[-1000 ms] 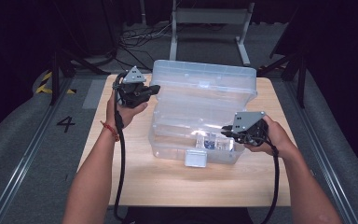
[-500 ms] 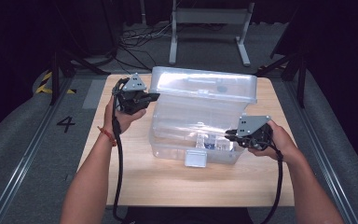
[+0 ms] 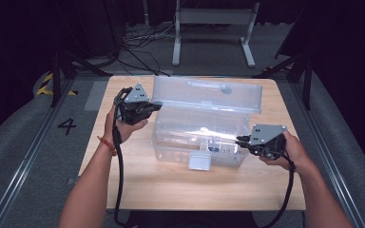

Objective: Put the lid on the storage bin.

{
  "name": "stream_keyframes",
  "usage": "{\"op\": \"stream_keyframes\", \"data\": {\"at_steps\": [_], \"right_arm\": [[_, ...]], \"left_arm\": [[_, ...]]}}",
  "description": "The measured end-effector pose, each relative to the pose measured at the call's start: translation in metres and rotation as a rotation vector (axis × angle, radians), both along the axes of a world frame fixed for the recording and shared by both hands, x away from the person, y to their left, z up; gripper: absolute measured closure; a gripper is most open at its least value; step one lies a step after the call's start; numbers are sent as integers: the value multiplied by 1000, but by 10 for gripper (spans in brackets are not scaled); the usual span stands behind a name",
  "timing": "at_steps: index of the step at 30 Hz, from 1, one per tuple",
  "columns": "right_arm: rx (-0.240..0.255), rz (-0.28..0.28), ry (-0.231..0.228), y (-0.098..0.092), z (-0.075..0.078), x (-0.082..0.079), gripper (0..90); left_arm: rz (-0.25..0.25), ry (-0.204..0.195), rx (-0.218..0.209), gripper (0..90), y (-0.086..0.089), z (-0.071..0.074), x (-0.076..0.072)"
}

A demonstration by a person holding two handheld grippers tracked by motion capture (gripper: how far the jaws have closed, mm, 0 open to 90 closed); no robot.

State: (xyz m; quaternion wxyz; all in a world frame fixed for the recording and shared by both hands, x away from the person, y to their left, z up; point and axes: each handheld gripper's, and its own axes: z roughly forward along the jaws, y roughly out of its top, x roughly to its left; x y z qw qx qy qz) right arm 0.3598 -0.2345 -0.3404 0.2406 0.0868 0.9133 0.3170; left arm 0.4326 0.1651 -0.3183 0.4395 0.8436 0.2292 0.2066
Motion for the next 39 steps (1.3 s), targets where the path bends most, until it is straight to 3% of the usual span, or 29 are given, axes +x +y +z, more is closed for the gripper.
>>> {"op": "stream_keyframes", "data": {"at_steps": [11,19,22,35,39], "right_arm": [[61,-5,-1,-21,3,-10,831],[73,-9,-13,-23,2,-14,832],[57,6,-14,-24,3,-20,818],[75,-71,4,-53,-10,-29,761],[107,-113,-12,-63,-15,-33,741]], "left_arm": [[-29,4,2,897,3,-7,-5],[-33,12,6,898,4,-11,-9],[-37,16,14,898,3,-13,-11],[-47,22,16,898,4,-22,-18],[-55,20,44,898,4,-23,-22]]}}
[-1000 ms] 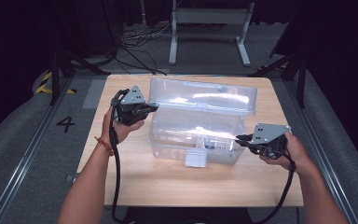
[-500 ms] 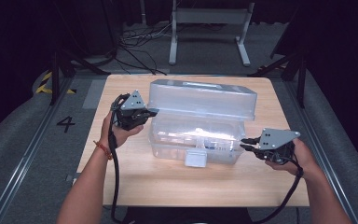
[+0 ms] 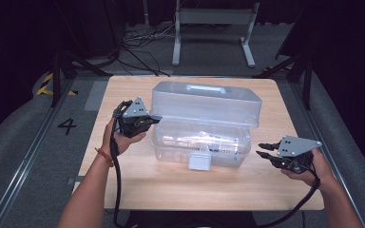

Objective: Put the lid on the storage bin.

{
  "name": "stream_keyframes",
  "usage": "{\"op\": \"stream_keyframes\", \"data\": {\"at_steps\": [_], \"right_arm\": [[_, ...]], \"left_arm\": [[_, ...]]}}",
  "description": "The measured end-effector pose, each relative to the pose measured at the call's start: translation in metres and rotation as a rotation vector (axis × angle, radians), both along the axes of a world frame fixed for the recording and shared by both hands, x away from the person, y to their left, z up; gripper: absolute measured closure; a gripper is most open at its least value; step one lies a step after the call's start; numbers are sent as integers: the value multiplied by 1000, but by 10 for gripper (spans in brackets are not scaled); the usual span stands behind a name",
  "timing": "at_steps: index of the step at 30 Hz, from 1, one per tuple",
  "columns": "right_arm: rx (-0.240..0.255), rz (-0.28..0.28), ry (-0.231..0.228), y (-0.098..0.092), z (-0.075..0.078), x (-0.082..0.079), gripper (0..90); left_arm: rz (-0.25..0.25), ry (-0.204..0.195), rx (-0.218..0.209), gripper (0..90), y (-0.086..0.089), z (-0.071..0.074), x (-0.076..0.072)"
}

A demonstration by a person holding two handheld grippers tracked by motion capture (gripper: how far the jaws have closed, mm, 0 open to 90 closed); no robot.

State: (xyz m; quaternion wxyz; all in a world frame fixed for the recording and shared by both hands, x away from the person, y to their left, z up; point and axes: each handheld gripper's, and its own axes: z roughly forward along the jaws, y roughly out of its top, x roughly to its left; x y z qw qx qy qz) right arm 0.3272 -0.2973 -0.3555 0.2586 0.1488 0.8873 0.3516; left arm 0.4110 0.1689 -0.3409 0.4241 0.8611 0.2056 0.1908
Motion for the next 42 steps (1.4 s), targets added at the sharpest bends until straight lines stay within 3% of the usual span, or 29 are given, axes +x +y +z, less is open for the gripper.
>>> {"op": "stream_keyframes", "data": {"at_steps": [3,7,10,18,21,25,27,31,42], "right_arm": [[14,-41,10,-9,-7,-2,740],[8,-61,29,-15,-16,-3,741],[29,-89,48,-19,-21,-3,741],[24,-143,66,-20,-29,1,704],[19,-149,63,-21,-31,1,703],[26,-152,66,-22,-33,3,703],[23,-147,71,-21,-34,3,703],[21,-154,70,-21,-35,4,702],[21,-157,79,-24,-37,4,705]], "left_arm": [[-4,3,33,898,-1,-1,-3],[-3,6,47,897,-2,-4,-6],[-5,14,37,898,-2,-7,-9],[-22,19,41,897,-4,-10,-16],[-28,36,19,898,-2,-11,-19],[-50,80,-56,897,1,-16,-20],[-64,82,-70,897,1,-18,-21],[-84,74,-81,898,1,-17,-26],[-25,49,-68,897,9,-14,-38]]}}
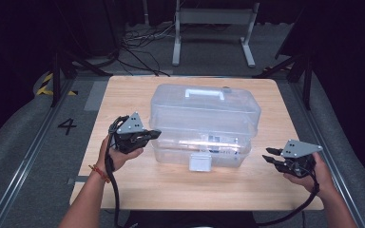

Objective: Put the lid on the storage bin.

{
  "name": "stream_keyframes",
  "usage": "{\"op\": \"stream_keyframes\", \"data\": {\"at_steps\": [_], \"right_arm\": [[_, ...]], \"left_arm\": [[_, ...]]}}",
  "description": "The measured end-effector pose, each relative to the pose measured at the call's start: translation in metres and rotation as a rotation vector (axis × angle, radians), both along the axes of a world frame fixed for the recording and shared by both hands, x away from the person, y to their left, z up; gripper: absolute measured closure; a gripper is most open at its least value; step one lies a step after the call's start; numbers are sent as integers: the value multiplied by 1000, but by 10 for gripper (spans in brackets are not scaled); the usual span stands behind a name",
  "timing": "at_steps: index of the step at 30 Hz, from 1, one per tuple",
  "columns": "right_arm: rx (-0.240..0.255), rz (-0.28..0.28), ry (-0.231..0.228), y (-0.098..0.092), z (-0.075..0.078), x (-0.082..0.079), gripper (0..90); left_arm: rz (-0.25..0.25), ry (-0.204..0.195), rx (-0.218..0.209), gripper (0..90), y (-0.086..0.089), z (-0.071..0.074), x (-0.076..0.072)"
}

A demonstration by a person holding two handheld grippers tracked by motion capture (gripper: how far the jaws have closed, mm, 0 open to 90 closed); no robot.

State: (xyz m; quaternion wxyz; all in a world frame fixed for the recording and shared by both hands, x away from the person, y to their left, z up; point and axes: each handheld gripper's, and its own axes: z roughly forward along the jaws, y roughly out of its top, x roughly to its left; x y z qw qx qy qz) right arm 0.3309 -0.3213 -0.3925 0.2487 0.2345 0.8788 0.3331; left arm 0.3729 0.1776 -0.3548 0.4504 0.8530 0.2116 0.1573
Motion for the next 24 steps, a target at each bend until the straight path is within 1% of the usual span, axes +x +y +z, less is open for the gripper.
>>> {"op": "stream_keyframes", "data": {"at_steps": [3,5,8,9,15,16,17,19,21,24], "right_arm": [[4,-5,3,-1,0,0,705],[2,-5,4,-1,-1,0,705],[1,0,11,-1,-2,0,708],[1,0,10,-1,-2,0,708],[8,8,10,0,-2,-1,709],[10,9,10,0,-2,-2,709],[13,10,11,0,-2,-2,708],[16,11,10,-1,-2,-2,706],[18,12,11,-1,-3,-2,705],[23,13,9,-1,-4,-2,703]], "left_arm": [[7,-1,-12,897,3,-1,-1],[15,-3,-5,897,7,-1,-2],[28,7,-5,897,12,-5,-2],[26,4,2,897,13,-6,-1],[28,7,9,897,14,-9,-3],[28,1,17,896,14,-9,-3],[28,1,16,897,14,-10,-4],[33,8,35,897,13,-13,-7],[35,2,47,897,11,-16,-8],[36,12,58,897,11,-20,-9]]}}
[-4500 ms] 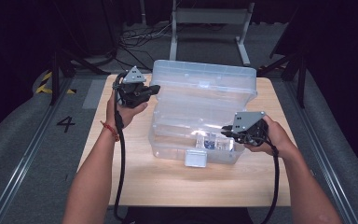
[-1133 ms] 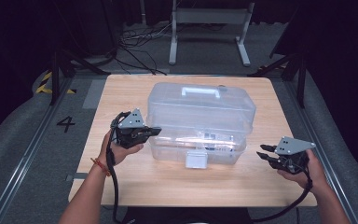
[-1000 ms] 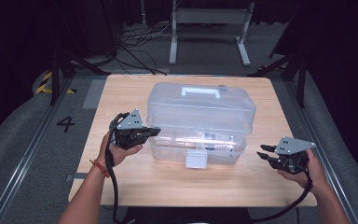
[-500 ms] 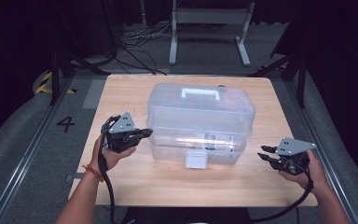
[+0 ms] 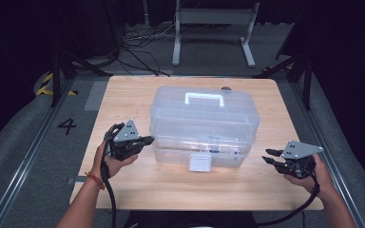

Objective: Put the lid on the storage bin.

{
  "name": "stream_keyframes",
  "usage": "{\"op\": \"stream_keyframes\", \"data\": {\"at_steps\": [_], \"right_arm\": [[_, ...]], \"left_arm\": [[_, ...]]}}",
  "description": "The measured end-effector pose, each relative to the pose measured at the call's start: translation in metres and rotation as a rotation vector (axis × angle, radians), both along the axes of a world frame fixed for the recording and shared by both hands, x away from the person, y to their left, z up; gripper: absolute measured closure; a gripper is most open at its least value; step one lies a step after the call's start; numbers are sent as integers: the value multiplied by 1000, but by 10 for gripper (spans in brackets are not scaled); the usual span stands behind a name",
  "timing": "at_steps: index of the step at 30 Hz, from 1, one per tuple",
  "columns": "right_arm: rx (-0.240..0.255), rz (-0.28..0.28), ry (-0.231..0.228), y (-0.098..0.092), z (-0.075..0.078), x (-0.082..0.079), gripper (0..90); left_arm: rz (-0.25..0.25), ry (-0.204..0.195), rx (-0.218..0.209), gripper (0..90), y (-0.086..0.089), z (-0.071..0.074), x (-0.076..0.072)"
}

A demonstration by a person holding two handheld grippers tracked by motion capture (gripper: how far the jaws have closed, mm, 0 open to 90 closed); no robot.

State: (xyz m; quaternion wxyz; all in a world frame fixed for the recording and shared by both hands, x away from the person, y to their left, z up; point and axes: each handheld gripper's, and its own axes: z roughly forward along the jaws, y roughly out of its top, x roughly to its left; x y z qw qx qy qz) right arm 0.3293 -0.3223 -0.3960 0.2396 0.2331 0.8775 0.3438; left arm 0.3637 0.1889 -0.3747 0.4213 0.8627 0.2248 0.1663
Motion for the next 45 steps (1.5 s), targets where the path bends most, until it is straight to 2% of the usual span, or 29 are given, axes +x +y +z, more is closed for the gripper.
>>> {"op": "stream_keyframes", "data": {"at_steps": [5,11,13,15,16,17,25,27,28,29,30,31,33,35,36,39,41,43,45], "right_arm": [[-1,7,4,1,-3,0,690],[9,17,8,2,-5,1,678],[9,19,9,3,-7,1,666],[10,19,16,3,-7,1,666],[8,26,15,4,-7,1,665],[6,29,15,5,-7,1,664],[-1,35,15,7,-8,1,654],[-1,33,17,6,-8,2,644],[-3,33,17,6,-8,2,635],[-3,33,17,6,-8,2,635],[-15,32,10,7,-7,2,604],[-15,32,10,7,-7,2,604],[-24,36,14,8,-7,1,574],[-30,41,12,8,-7,1,555],[-54,34,13,8,-7,1,516],[-67,27,9,9,-7,1,490],[-59,24,9,7,-8,-1,457],[-62,27,13,6,-10,-3,450],[-69,22,17,1,-14,-5,428]], "left_arm": [[-8,6,24,897,0,-4,0],[0,33,55,897,0,-13,-3],[7,49,78,897,1,-18,-2],[14,49,83,897,1,-19,-2],[20,53,100,897,3,-21,-3],[21,55,90,897,4,-21,-4],[14,47,91,896,3,-22,-8],[11,30,99,895,3,-22,-11],[10,22,118,892,4,-22,-12],[10,22,118,885,4,-22,-12],[13,5,153,871,5,-24,-15],[13,5,153,856,5,-24,-15],[23,-11,184,828,8,-29,-19],[31,-13,190,805,9,-30,-20],[31,-16,198,771,11,-32,-21],[39,-13,203,741,15,-38,-24],[47,-9,236,695,17,-45,-27],[54,-7,249,670,18,-47,-28],[62,4,268,603,21,-52,-28]]}}
